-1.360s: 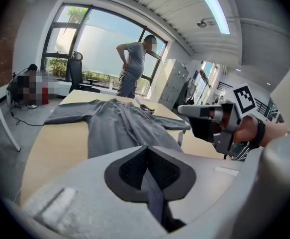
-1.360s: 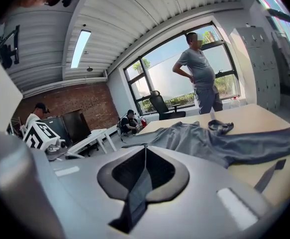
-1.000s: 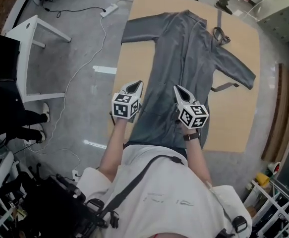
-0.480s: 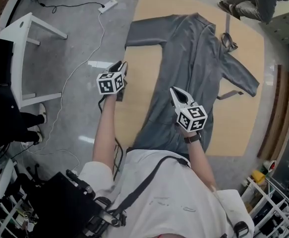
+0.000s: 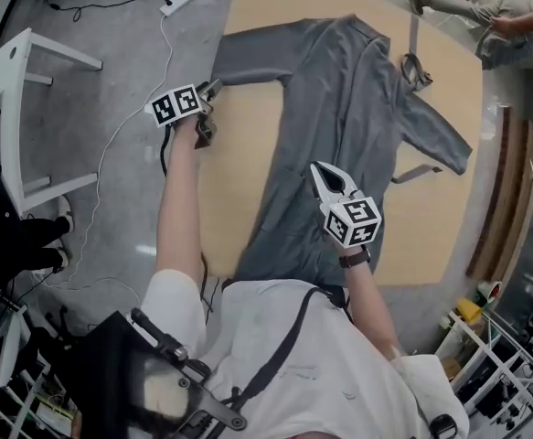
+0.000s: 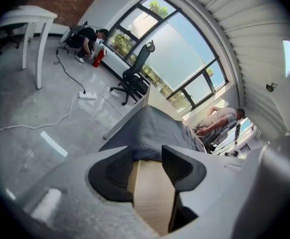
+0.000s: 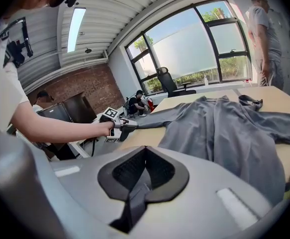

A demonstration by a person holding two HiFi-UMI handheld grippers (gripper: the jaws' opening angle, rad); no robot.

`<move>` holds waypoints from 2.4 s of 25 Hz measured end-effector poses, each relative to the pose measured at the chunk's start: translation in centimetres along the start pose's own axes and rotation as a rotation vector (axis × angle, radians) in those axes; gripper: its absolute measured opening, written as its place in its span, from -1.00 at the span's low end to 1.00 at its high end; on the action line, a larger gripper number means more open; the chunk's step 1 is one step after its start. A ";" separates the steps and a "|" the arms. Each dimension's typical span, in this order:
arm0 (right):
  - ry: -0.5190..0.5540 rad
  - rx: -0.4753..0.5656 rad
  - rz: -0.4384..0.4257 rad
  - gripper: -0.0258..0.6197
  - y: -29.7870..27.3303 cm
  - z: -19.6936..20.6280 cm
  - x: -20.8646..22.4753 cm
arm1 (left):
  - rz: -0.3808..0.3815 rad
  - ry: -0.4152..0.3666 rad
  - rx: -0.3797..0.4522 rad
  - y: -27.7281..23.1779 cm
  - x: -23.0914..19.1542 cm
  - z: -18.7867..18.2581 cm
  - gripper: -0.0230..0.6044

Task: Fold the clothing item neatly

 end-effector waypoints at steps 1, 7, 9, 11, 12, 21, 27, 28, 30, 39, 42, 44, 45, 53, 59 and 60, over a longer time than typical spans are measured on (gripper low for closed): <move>-0.002 0.005 0.003 -0.91 0.1 -0.1 0.3 | -0.004 0.005 -0.016 -0.2 -0.1 -0.1 -0.39; -0.028 0.032 0.030 -0.91 2.0 -0.5 2.2 | -0.106 -0.269 0.042 1.5 2.8 -3.0 -0.88; -0.040 0.049 0.041 -0.91 2.7 -0.6 2.6 | -0.122 -0.402 0.088 2.9 5.8 -4.9 -0.88; -0.051 0.068 0.053 -0.91 3.6 -0.7 2.9 | -0.115 -0.566 0.133 4.2 10.1 -6.5 -0.88; -0.057 0.080 0.059 -0.91 4.0 -0.8 3.2 | -0.102 -0.658 0.146 4.7 12.7 -6.8 -0.88; -0.199 0.198 0.155 -0.91 9.4 1.0 6.1 | 0.134 -1.473 -0.064 1.6 32.1 7.5 -0.88; -0.270 0.215 0.236 -0.91 12.0 3.3 10.1 | 0.261 -1.657 -0.360 -4.4 31.3 22.8 -0.75; -0.284 0.210 0.247 -0.91 12.3 3.8 10.6 | 0.260 -1.620 -0.397 -4.9 30.2 24.2 -0.57; -0.299 0.199 0.265 -0.91 12.6 4.7 11.2 | 0.235 -1.507 -0.409 -4.6 28.6 25.2 -0.51; -0.052 0.073 0.113 -0.82 3.8 1.3 9.9 | 0.046 -1.162 -0.235 0.0 24.2 19.1 -0.51; 0.054 0.035 0.058 -0.75 -1.0 -1.8 8.6 | 0.003 -1.109 -0.211 1.1 22.4 17.4 -0.51; 0.089 0.007 0.063 -0.70 -4.5 -3.9 8.4 | -0.018 -1.069 -0.190 1.4 21.7 16.4 -0.51; 0.089 -0.014 0.070 -0.65 -6.4 -4.8 8.4 | -0.028 -1.050 -0.180 1.6 21.3 16.0 -0.51; -0.095 -0.231 0.272 -0.48 -16.5 -6.0 11.4 | -0.078 -0.893 -0.118 3.4 19.5 14.4 -0.51; -0.195 -0.096 0.312 -0.82 -12.2 -5.9 12.1 | -0.037 -0.870 -0.110 3.6 20.2 14.4 -0.51; -0.244 -0.036 0.278 -0.83 -10.6 -6.2 11.9 | -0.018 -0.882 -0.112 3.4 20.8 14.5 -0.51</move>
Point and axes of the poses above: the fingertips, and each gripper's own axes: y backward along the fingers, x to its right, z out of its underside, the point moved 4 cm from there along y, backward along the fingers, and after that the axes turned 2 degrees about -y, right-handed, at the moved point
